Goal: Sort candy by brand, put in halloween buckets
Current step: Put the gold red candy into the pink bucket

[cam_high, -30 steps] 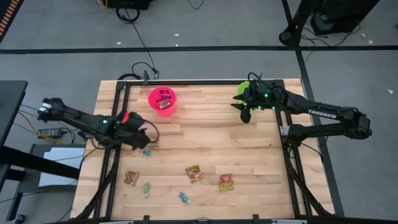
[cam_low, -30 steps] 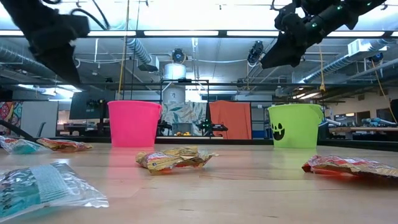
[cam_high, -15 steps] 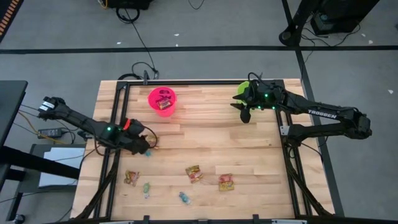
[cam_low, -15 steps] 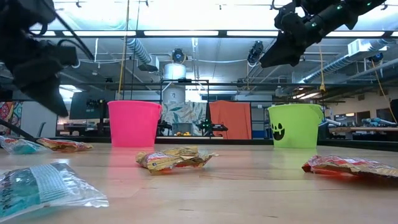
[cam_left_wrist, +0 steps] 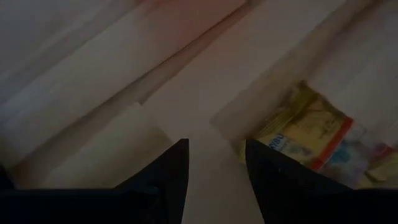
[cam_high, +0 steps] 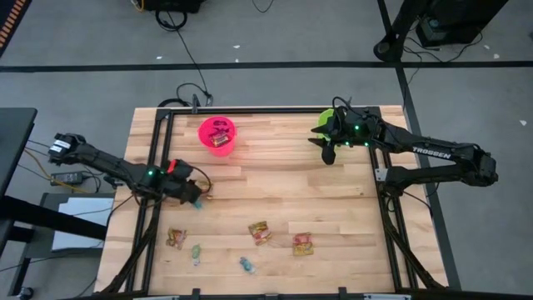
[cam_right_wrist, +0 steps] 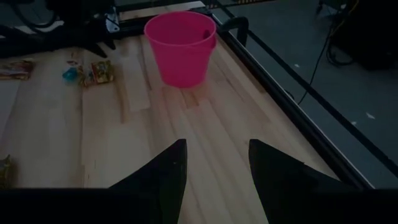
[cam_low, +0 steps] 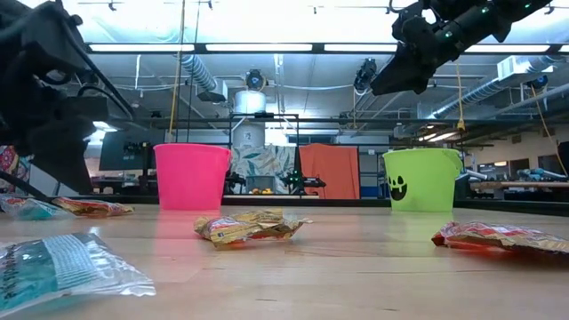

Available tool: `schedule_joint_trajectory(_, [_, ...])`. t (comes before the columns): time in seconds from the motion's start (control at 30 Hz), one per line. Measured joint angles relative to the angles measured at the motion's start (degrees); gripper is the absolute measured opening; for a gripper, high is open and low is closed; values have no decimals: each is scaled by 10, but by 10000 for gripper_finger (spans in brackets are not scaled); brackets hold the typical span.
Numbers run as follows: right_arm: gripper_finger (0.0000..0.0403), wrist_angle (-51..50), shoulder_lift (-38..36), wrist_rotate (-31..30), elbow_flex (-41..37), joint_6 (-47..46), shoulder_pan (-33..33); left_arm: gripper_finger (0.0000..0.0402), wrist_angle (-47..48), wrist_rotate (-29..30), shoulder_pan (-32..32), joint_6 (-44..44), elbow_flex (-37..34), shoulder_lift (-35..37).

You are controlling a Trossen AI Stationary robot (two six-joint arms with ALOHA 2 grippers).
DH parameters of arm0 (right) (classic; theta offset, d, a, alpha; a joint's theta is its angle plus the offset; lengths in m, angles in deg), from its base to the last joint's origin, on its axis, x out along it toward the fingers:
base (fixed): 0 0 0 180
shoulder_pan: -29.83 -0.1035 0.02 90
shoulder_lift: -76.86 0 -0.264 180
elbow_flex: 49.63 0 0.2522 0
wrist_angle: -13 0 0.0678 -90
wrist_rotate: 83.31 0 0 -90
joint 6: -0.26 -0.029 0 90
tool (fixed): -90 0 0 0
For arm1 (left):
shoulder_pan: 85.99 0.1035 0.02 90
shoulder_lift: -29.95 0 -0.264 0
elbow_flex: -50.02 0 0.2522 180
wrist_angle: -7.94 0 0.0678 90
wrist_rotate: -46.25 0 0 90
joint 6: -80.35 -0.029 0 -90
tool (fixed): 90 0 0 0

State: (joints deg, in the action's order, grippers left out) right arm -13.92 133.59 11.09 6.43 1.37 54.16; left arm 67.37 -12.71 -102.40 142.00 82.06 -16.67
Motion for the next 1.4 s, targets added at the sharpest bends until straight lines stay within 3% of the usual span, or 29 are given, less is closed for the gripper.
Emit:
schedule_joint_trajectory(0.23, [184,-2,0,2,0,4,0,165,-74,-86,30,3,-19,0])
schedule_joint_trajectory(0.77, [184,-3,0,-3,0,10,-25,165,-163,-107,48,-11,-25,0])
schedule_joint_trajectory(1.03, [184,-3,0,-4,0,10,-36,165,-158,-126,48,-10,-25,0])
schedule_joint_trajectory(1.23, [184,-4,0,-5,0,10,-42,165,-102,-158,48,19,-25,-14])
schedule_joint_trajectory(1.4, [184,-4,0,-5,0,10,-43,165,-165,-159,48,10,-25,-15])
